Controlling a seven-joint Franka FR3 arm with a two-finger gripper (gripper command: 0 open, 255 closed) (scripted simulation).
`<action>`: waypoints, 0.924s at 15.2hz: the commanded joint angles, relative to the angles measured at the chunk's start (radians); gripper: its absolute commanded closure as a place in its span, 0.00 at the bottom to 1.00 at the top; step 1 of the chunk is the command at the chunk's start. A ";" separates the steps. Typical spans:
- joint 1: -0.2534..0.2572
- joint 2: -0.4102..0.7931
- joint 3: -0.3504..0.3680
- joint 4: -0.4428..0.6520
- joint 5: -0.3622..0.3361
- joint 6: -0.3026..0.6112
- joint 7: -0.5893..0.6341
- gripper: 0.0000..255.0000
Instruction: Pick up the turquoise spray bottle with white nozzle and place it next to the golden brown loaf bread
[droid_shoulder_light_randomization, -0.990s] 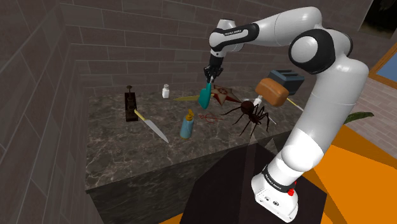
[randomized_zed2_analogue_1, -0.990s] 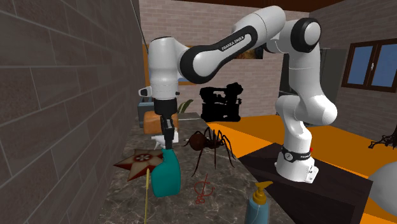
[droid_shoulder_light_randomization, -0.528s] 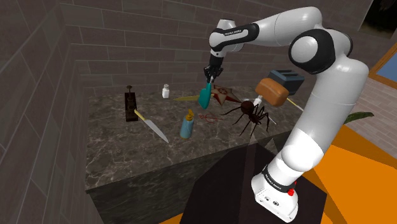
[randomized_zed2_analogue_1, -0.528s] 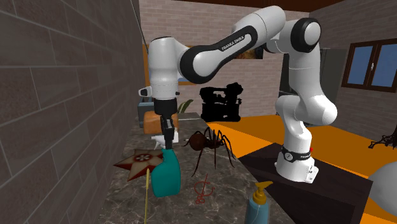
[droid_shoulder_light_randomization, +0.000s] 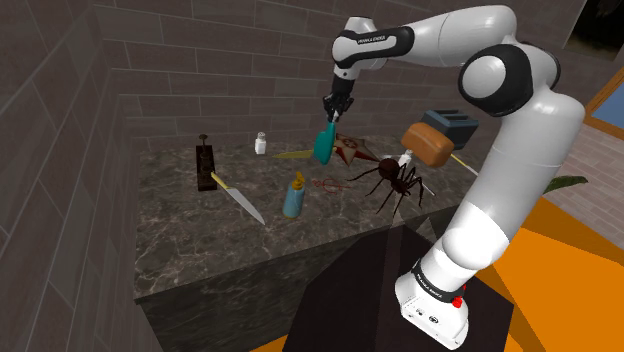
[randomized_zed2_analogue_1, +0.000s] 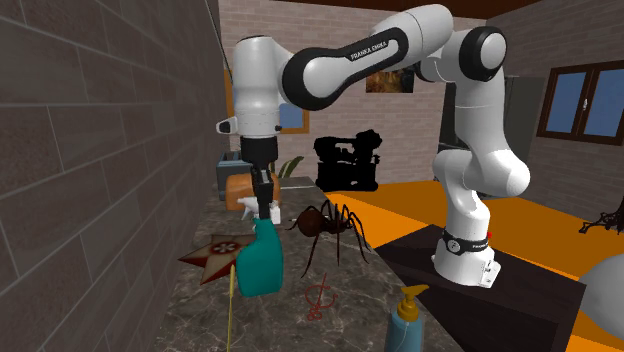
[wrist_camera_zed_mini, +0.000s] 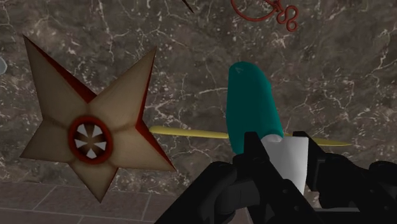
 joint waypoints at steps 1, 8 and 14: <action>0.001 -0.005 0.001 0.021 -0.001 -0.026 0.003 1.00; 0.001 -0.017 0.000 0.100 -0.004 -0.117 0.005 1.00; 0.000 -0.018 -0.001 0.179 -0.005 -0.197 0.005 1.00</action>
